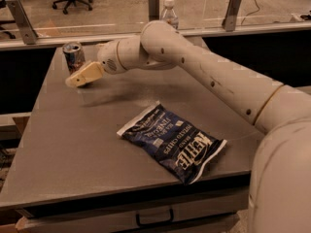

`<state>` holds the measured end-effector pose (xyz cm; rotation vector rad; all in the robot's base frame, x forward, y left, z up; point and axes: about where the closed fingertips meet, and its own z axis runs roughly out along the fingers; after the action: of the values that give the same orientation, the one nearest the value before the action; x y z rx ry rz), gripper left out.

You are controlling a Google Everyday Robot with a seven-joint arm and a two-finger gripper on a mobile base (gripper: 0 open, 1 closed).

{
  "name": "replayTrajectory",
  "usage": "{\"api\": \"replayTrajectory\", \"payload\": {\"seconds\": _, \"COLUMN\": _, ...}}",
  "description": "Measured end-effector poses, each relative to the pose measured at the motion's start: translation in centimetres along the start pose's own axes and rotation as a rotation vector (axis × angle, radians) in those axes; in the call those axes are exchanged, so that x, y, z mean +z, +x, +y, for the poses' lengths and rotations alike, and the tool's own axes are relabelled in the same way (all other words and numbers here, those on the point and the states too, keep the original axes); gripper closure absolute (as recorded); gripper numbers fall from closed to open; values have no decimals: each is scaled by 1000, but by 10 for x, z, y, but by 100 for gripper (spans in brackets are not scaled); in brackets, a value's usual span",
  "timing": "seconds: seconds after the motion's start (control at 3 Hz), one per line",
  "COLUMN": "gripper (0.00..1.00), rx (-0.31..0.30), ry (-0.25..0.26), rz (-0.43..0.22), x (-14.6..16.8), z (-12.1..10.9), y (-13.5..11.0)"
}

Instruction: Pick redbull can

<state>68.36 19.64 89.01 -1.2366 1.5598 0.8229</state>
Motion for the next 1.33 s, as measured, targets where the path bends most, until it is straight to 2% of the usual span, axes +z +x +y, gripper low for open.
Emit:
{"api": "replayTrajectory", "payload": {"seconds": 0.33, "gripper": 18, "rx": 90, "ry": -7, "rz": -35, "x": 18, "z": -6, "y": 8}}
{"api": "replayTrajectory", "payload": {"seconds": 0.67, "gripper": 41, "rx": 140, "ry": -23, "rz": -69, "x": 23, "z": -2, "y": 7}}
{"api": "replayTrajectory", "payload": {"seconds": 1.0, "gripper": 64, "rx": 159, "ry": -53, "rz": -120, "x": 13, "z": 11, "y": -6}}
{"api": "replayTrajectory", "payload": {"seconds": 1.33, "gripper": 88, "rx": 137, "ry": -97, "rz": -181, "x": -22, "z": 32, "y": -24}}
